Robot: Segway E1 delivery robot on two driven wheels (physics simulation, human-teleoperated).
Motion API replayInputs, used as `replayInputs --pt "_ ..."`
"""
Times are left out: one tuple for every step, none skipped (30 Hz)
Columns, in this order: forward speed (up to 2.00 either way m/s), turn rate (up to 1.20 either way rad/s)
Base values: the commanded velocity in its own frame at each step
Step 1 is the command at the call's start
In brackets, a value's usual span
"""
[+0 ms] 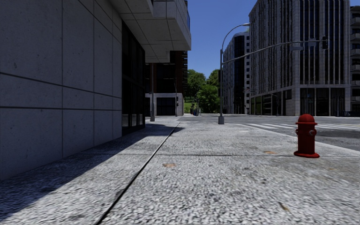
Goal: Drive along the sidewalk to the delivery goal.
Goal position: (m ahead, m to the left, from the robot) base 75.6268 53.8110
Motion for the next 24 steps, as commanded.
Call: replayInputs --pt "2.00 0.00" --pt "2.00 0.00" --pt "2.00 0.00" --pt "2.00 0.00" --pt "2.00 0.00" --pt "2.00 0.00" --pt "2.00 0.00" --pt "2.00 0.00" --pt "2.00 0.00" --pt "2.00 0.00" --pt "2.00 0.00" --pt "2.00 0.00" --pt "2.00 0.00" --pt "2.00 0.00" --pt "2.00 0.00" --pt "2.00 0.00" --pt "2.00 0.00" --pt "2.00 0.00" --pt "2.00 0.00" --pt "2.00 0.00" --pt "2.00 0.00" --pt "2.00 0.00" --pt "2.00 0.00" --pt "2.00 0.00"
